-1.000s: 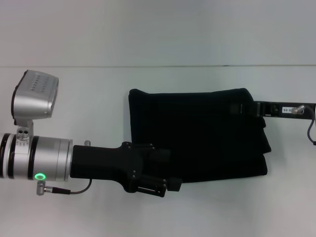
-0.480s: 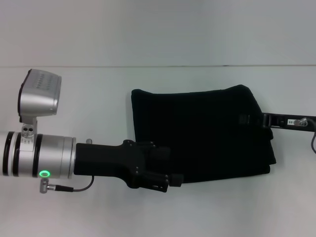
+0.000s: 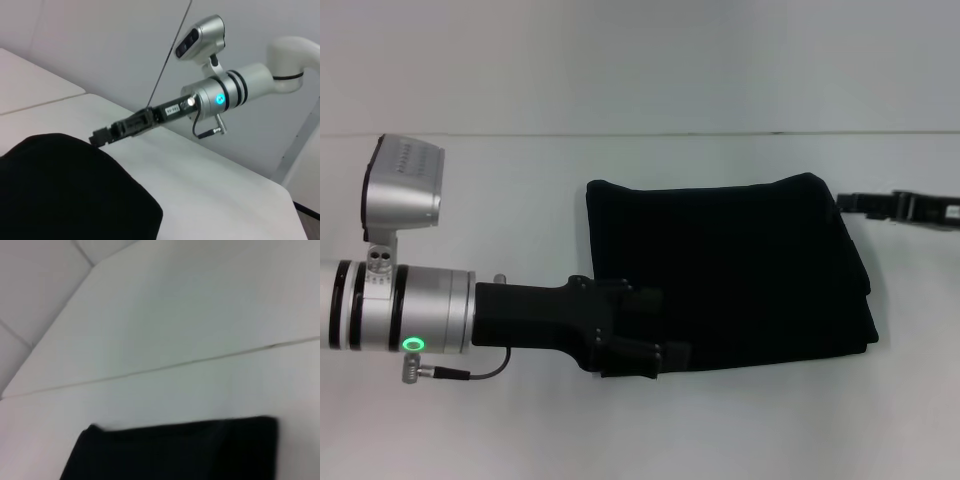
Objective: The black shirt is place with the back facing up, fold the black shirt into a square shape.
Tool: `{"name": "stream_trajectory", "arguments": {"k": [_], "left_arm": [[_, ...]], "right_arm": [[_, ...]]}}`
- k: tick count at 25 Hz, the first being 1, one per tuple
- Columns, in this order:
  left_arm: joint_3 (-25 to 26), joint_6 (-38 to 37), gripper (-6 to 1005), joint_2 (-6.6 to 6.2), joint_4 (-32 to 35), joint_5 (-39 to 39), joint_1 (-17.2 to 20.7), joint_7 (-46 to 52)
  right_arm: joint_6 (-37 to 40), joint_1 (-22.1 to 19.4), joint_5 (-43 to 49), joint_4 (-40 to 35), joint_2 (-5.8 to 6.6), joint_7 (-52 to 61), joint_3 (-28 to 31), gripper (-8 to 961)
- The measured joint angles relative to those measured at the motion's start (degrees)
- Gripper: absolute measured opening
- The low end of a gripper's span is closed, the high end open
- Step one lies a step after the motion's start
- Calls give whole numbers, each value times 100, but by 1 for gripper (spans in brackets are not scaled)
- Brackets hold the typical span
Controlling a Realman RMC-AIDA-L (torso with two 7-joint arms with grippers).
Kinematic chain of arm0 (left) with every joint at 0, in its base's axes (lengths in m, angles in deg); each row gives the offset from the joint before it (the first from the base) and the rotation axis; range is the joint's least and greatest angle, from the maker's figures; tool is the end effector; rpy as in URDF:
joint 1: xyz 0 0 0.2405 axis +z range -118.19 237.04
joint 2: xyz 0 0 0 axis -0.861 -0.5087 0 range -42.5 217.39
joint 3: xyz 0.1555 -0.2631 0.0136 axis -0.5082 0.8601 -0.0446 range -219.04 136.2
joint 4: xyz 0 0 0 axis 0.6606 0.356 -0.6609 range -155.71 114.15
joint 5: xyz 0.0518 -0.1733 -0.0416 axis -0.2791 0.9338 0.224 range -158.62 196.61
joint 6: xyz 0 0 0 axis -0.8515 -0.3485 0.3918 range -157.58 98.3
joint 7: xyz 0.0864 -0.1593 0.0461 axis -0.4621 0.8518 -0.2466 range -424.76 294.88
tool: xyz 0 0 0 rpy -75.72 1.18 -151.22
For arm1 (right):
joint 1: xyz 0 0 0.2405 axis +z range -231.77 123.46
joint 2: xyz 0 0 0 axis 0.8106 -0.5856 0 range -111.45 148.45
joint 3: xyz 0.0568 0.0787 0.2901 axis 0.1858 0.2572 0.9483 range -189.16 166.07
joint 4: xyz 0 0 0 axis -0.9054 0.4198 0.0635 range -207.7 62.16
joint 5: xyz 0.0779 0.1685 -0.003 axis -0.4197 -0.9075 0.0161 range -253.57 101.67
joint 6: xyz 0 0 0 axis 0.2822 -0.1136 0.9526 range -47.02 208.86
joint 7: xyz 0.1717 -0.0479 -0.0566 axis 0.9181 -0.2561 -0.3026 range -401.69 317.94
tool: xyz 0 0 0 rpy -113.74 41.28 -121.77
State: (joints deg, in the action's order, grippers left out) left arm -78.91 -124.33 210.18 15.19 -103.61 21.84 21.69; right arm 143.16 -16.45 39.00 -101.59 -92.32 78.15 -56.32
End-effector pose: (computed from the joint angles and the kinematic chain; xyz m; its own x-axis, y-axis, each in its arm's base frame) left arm -0.2176 0.3391 -0.0992 0.7797 0.4323 0.4529 0.4414 -0.8926 0.0921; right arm 0.3167 0.4421 -0.0173 0.3534 -0.7439 -0.5673 -0.9342 -0.3121 -0.1727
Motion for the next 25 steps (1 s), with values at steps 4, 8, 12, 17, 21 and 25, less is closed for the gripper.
{"name": "stream_trajectory", "arguments": {"k": [4, 8, 12, 17, 21, 25], "left_arm": [[41, 68, 920, 0, 3, 17, -34, -11], [44, 196, 919, 23, 5, 76, -57, -17], [47, 337, 919, 29, 6, 167, -70, 4], [57, 446, 920, 12, -34, 372, -35, 4], [113, 454, 920, -5, -48, 437, -17, 3], [131, 518, 919, -4, -58, 443, 8, 3]], "right_arm": [[-65, 176, 31, 84, 204, 446, -19, 553], [-202, 422, 88, 191, 201, 778, -54, 741], [-520, 758, 291, 537, 110, 937, -126, 784], [-1001, 1045, 418, 787, -100, 904, -172, 778], [-1252, 1171, 423, 747, -246, 855, -178, 778], [-1380, 1267, 351, 742, -315, 695, -145, 777]]}}
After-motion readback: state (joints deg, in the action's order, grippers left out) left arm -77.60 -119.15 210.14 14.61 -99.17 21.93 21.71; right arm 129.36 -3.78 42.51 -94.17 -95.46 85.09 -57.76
